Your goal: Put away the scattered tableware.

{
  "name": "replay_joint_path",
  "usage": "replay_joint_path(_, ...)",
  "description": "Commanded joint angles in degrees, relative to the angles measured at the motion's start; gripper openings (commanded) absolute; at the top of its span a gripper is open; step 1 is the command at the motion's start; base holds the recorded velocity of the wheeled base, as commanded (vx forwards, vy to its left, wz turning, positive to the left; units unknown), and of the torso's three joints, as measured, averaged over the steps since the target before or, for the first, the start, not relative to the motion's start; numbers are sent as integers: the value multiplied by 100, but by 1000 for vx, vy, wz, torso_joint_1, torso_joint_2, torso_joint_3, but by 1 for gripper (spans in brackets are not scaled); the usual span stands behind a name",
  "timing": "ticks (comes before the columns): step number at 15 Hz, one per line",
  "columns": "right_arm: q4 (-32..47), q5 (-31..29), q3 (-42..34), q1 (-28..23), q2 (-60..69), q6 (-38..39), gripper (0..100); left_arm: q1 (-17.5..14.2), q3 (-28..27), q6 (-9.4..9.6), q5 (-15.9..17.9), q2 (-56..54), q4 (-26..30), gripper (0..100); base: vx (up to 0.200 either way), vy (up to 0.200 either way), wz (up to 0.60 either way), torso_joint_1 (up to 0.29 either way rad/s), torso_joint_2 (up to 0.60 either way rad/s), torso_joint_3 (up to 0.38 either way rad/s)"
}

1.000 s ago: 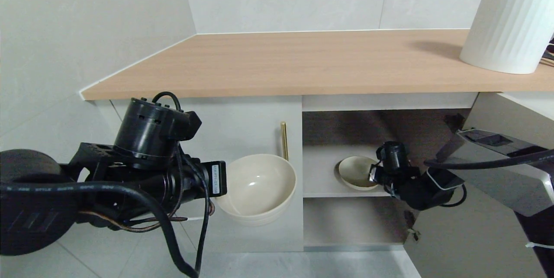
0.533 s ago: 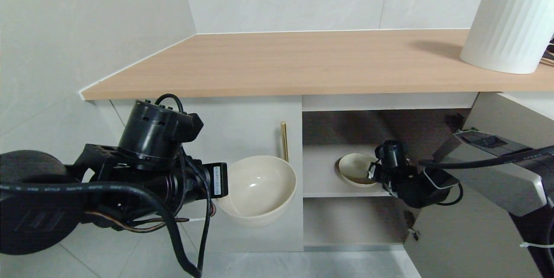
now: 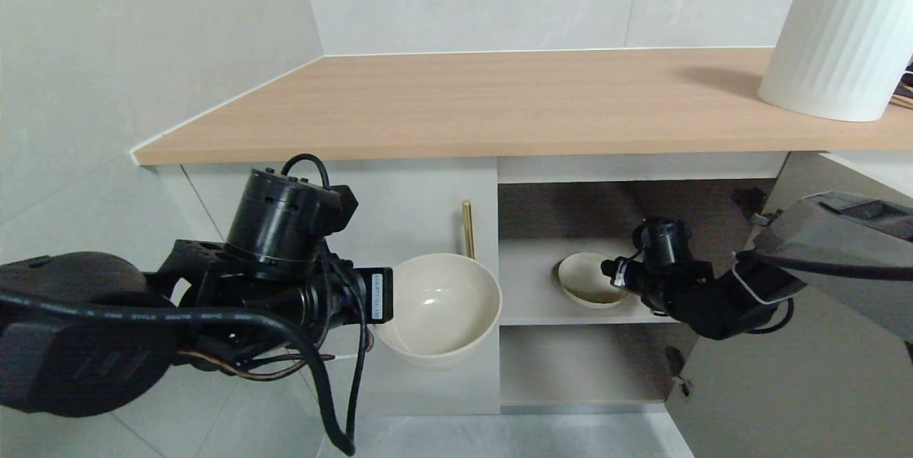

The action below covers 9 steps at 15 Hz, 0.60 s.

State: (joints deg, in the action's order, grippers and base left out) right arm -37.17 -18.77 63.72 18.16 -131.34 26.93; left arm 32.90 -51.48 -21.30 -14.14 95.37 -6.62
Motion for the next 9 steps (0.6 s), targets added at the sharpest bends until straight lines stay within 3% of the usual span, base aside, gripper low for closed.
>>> replay_joint_path(1, 597, 788, -1002, 460, 1796, -30, 100, 252, 15, 143, -194, 386, -32, 0, 0, 0, 0, 0, 0, 0)
replay_joint_path(5, 2557, 2159, -1327, 1146, 3994, -302, 100, 902, -11, 196, -519, 685, -261, 0, 0, 0, 0, 0, 0, 0)
replay_joint_path(7, 3304, 2343, -1143, 1515, 4319, -302, 100, 1113, -11, 214, -599, 738, -261, 0, 0, 0, 0, 0, 0, 0)
replay_joint_path(9, 3550, 2290, -1169, 1910, 4240, -329, 100, 1333, 15, 231, -774, 755, -261, 0, 0, 0, 0, 0, 0, 0)
